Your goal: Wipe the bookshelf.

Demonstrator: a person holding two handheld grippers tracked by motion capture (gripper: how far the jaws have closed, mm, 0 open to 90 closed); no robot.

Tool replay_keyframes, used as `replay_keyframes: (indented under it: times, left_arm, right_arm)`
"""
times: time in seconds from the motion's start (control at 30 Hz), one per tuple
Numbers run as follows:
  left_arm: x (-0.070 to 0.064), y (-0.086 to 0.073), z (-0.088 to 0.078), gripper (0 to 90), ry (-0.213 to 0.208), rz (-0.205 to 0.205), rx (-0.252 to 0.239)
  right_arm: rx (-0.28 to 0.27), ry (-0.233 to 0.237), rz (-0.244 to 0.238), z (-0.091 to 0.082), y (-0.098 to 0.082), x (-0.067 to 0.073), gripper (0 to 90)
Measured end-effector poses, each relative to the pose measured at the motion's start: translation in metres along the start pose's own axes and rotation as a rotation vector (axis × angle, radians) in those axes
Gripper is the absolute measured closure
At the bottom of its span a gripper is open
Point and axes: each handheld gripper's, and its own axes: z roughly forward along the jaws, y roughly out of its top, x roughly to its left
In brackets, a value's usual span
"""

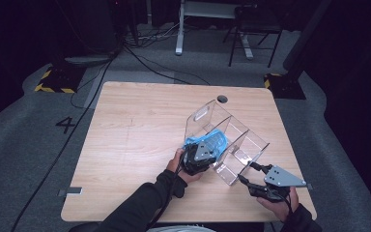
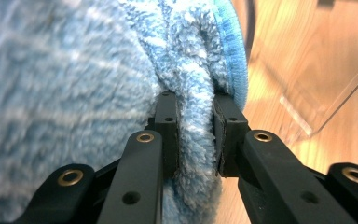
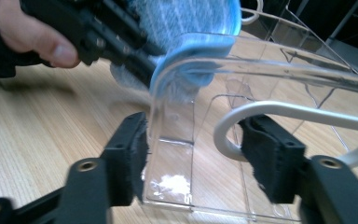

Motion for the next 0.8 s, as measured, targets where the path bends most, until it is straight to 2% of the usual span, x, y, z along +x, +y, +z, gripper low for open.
replay_keyframes:
  times: [0.13, 0.17, 0.27, 0.4, 0.6, 0.8]
  left_arm:
    - [0.003, 0.003, 0.003, 75.5, -0.008, -0.018, -0.024]
    - [0.004, 0.002, 0.006, 75.5, -0.013, -0.023, -0.023]
    - [0.005, 0.000, 0.011, 75.5, -0.020, -0.030, -0.019]
    - [0.007, -0.002, 0.019, 75.4, -0.029, -0.028, 0.024]
    - [0.006, -0.011, 0.038, 75.2, -0.020, -0.028, 0.110]
    - [0.003, -0.017, 0.043, 75.9, -0.010, -0.020, 0.148]
  right_arm:
    - [-0.005, -0.006, 0.015, 0.002, 0.002, 0.001, 45.0]
    - [-0.009, -0.009, 0.036, 0.003, 0.002, 0.002, 44.5]
    - [-0.004, -0.032, 0.053, 0.007, 0.003, 0.004, 42.5]
    - [0.010, -0.060, 0.057, 0.012, 0.005, 0.007, 44.4]
    - [0.021, -0.053, 0.065, 0.014, 0.006, 0.006, 45.1]
    - [0.035, -0.014, 0.061, 0.014, 0.008, 0.001, 45.4]
